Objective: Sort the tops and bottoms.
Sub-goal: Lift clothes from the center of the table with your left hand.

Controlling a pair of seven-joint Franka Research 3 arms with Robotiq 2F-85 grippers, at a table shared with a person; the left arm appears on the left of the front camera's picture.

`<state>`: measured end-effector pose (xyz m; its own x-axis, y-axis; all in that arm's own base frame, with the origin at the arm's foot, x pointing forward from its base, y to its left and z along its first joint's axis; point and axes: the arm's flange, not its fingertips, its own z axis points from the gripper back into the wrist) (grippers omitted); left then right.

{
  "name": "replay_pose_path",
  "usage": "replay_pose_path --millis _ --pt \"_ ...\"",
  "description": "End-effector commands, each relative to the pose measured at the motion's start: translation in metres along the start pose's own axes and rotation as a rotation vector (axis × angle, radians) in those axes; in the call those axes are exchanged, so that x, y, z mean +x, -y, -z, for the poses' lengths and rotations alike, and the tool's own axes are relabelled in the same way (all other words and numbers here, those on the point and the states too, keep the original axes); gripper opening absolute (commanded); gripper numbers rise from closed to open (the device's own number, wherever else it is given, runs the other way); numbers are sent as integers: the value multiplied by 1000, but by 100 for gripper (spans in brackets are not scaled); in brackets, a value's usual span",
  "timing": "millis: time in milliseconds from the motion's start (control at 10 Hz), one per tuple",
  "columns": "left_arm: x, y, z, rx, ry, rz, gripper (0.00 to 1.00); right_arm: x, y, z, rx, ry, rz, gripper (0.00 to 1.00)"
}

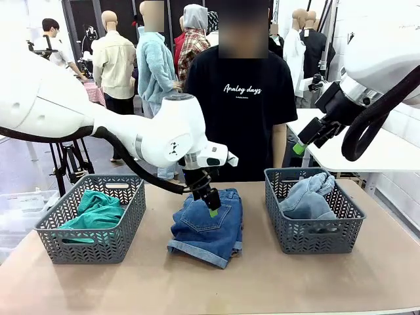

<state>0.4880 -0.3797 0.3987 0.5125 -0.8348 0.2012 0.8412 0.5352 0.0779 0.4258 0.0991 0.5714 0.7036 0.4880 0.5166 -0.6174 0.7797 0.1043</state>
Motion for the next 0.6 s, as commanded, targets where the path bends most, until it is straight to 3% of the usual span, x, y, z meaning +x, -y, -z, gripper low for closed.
replay_pose_path --millis 0,500 --pt "4 -8 3 11 -10 2 100 -2 -2 0 -15 -14 10 100" --pt "5 -5 19 24 -45 37 100 -2 -2 0 -15 -14 10 100"
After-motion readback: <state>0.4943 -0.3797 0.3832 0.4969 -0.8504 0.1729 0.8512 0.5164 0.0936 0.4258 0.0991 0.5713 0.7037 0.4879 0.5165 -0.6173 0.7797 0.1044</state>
